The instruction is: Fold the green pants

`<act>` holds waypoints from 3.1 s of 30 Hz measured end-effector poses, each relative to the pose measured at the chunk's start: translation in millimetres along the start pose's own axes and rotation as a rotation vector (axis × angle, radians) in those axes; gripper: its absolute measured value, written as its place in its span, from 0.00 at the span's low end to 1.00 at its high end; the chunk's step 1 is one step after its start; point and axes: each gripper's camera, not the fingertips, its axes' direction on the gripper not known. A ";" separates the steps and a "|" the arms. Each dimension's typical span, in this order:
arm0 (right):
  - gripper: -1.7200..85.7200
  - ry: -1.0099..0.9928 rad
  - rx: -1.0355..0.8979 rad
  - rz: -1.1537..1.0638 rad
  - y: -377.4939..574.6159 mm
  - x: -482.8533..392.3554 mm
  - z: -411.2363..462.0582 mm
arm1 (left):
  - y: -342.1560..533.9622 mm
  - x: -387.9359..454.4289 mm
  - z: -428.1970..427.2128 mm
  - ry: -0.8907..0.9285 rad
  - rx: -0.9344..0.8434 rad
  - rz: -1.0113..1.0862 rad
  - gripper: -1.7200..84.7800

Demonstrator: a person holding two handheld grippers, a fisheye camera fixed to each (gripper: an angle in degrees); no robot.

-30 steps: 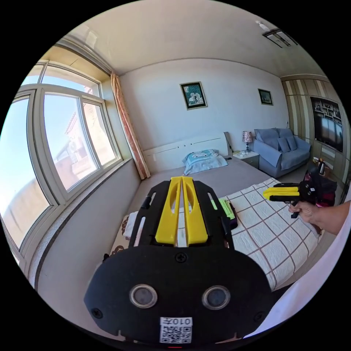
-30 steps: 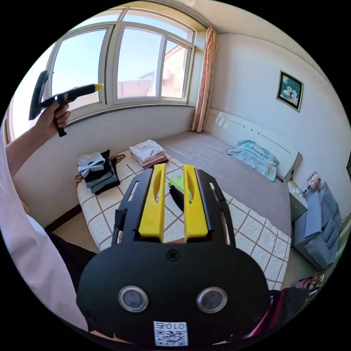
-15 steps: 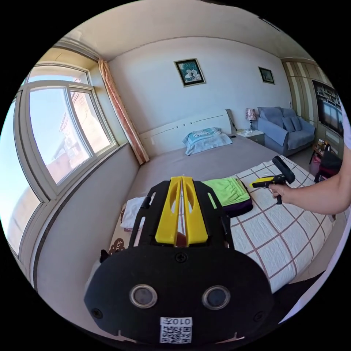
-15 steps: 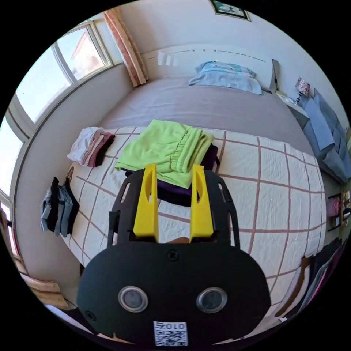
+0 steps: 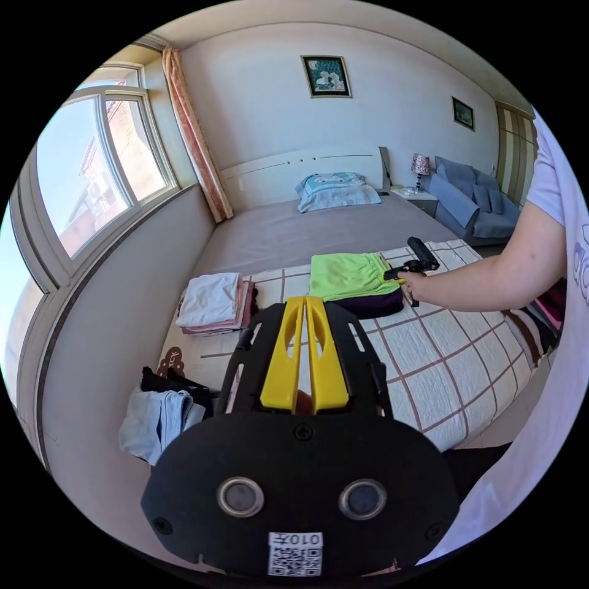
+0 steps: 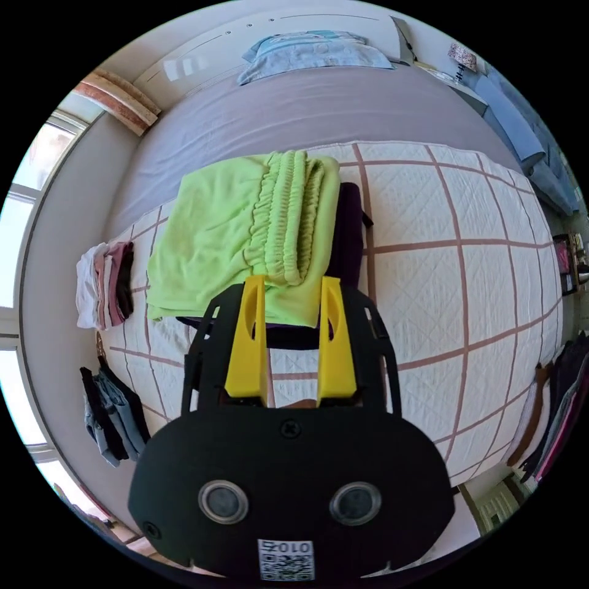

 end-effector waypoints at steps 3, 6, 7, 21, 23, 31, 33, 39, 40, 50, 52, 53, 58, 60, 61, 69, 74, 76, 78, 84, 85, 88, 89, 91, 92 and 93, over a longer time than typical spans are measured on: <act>0.16 -0.112 0.025 0.056 -14.4 5.3 -19.4 | 8.3 -9.0 5.6 0.020 0.007 -0.001 0.02; 0.16 -0.267 -0.038 0.116 -29.7 26.2 -22.9 | 19.9 -17.3 8.0 0.038 0.008 0.003 0.02; 0.15 -0.276 -0.045 0.126 -32.0 30.5 -24.7 | 25.1 -21.5 8.0 0.042 0.005 0.000 0.02; 0.11 -0.567 0.029 -0.143 28.9 -5.5 -217.4 | 39.8 -77.4 29.8 0.037 -0.106 0.063 0.11; 0.11 -0.561 0.009 -0.207 52.5 -3.7 -245.6 | 27.9 -81.5 32.3 0.070 -0.101 0.092 0.12; 0.11 -0.529 -0.275 -0.144 147.7 43.5 -242.5 | 28.1 -46.9 50.4 0.348 -0.131 0.271 0.15; 0.11 -0.466 -0.335 -0.179 166.9 39.9 -240.3 | 31.5 -34.4 56.1 0.445 -0.166 0.325 0.14; 0.11 -0.504 -0.355 -0.158 188.3 58.0 -242.9 | 50.4 -3.7 66.3 0.697 -0.253 0.532 0.14; 0.11 -0.501 -0.356 -0.165 188.8 58.0 -243.4 | 53.5 -1.7 68.0 0.678 -0.264 0.558 0.14; 0.11 -0.381 -0.401 -0.256 181.9 35.6 -227.3 | 32.2 -15.9 60.3 0.824 -0.286 0.708 0.14; 0.11 -0.373 -0.407 -0.272 179.4 32.1 -224.6 | 24.8 -23.0 56.8 0.823 -0.292 0.708 0.14; 0.11 -0.372 -0.412 -0.286 178.2 30.1 -222.9 | 19.7 -29.8 54.6 0.808 -0.288 0.696 0.14; 0.11 -0.319 -0.461 -0.357 178.1 16.3 -209.8 | -2.2 -52.0 67.2 0.890 -0.408 0.615 0.12; 0.11 -0.308 -0.489 -0.345 178.7 14.0 -200.1 | -8.4 -57.4 69.5 0.913 -0.439 0.603 0.10; 0.11 -0.314 -0.491 -0.338 179.0 14.2 -198.3 | -13.6 -61.9 63.8 0.880 -0.419 0.613 0.09; 0.09 -0.395 -0.466 -0.247 190.3 41.5 -168.3 | -57.0 -147.9 49.4 0.814 -0.412 0.171 0.05; 0.09 -0.360 -0.415 -0.309 173.2 64.9 -177.0 | -109.3 -203.8 19.9 0.697 -0.378 0.011 0.04; 0.09 -0.367 -0.392 -0.360 165.7 76.2 -189.9 | -125.2 -227.1 6.9 0.661 -0.380 -0.066 0.04; 0.09 -0.357 -0.360 -0.461 167.5 92.6 -211.6 | -136.3 -249.6 -14.4 0.611 -0.366 -0.122 0.04; 0.08 -0.331 -0.381 -0.498 212.8 164.1 -190.7 | -112.6 -312.0 -77.7 0.410 -0.351 -0.249 0.05; 0.08 -0.273 -0.395 -0.508 219.8 170.5 -177.3 | -95.2 -316.5 -75.5 0.319 -0.399 -0.238 0.05; 0.07 -0.078 -0.618 -0.337 248.5 218.5 -100.2 | -27.9 -332.3 -42.6 0.255 -0.698 -0.362 0.05; 0.06 -0.153 -0.632 -0.287 255.9 229.9 -90.7 | -6.6 -336.4 -41.9 0.282 -0.751 -0.433 0.04; 0.06 -0.208 -0.533 -0.256 263.9 231.6 -93.9 | 5.4 -335.4 -59.1 0.273 -0.704 -0.492 0.03; 0.06 -0.197 -0.466 -0.297 269.6 221.7 -95.8 | 6.7 -331.7 -69.5 0.290 -0.668 -0.514 0.03; 0.07 -0.182 -0.399 -0.358 275.6 206.3 -95.4 | 6.6 -328.7 -73.1 0.306 -0.658 -0.516 0.02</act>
